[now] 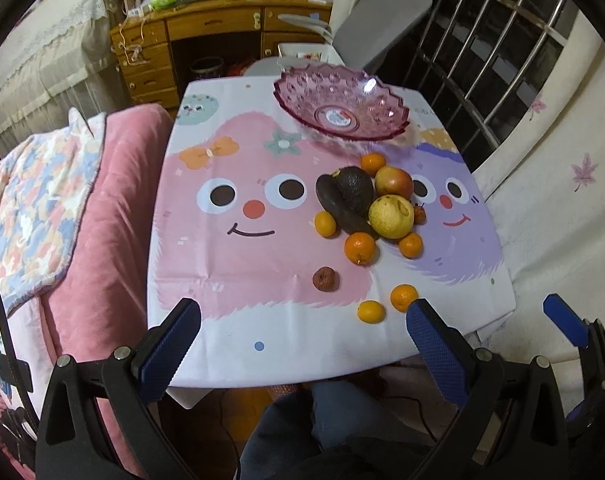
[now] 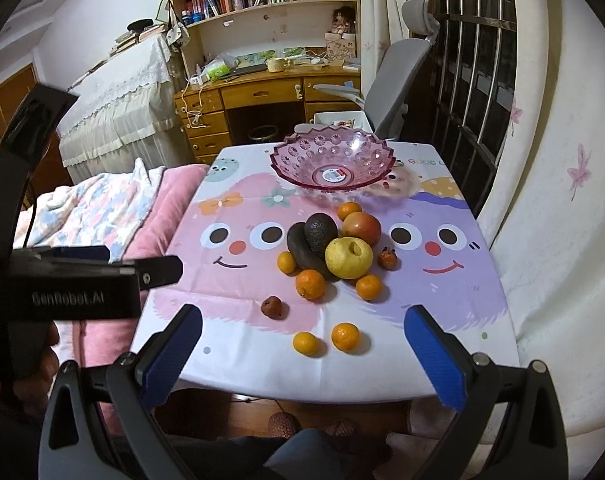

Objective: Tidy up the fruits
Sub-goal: 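Grasp the brown round fruit with the left tool while the right tool grasps a small orange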

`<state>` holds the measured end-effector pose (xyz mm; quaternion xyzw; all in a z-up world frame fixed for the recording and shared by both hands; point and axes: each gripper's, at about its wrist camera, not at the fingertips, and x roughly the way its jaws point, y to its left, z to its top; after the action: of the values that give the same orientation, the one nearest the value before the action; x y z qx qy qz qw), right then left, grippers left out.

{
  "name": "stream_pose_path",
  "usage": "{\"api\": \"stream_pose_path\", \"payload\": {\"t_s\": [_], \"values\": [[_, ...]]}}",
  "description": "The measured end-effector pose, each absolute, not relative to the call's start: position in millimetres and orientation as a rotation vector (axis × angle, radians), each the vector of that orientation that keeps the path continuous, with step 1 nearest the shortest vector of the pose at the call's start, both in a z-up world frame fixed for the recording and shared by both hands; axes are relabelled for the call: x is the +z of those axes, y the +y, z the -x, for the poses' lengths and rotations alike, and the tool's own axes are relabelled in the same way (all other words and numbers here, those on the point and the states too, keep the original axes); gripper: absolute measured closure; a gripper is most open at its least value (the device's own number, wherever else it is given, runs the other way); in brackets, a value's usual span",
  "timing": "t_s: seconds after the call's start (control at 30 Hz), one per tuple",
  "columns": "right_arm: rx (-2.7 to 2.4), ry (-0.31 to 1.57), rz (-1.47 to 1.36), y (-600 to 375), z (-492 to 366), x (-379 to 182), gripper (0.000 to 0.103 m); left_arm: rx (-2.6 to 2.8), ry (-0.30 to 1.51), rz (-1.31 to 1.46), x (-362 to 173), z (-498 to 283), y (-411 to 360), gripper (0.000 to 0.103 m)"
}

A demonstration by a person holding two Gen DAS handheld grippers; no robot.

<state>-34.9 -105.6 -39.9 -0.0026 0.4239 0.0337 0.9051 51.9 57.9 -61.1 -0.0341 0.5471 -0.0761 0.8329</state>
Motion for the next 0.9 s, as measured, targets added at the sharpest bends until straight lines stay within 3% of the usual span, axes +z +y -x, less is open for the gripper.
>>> {"api": "stream_pose_path", "payload": {"t_s": [0.27,0.6,0.9], "values": [[0.109,0.903,0.048,-100,19,-89,0.003,-0.170,1.267,0.028,-114,-90,49,0.001],[0.156,1.077,0.025,-94,-8,-174,0.033,-0.193,1.403,-0.004,-197,-132,28,0.004],[0.115,1.171,0.013,-96,-25,-217,0.047,-0.201,1.536,0.057,-257,-156,18,0.012]]}}
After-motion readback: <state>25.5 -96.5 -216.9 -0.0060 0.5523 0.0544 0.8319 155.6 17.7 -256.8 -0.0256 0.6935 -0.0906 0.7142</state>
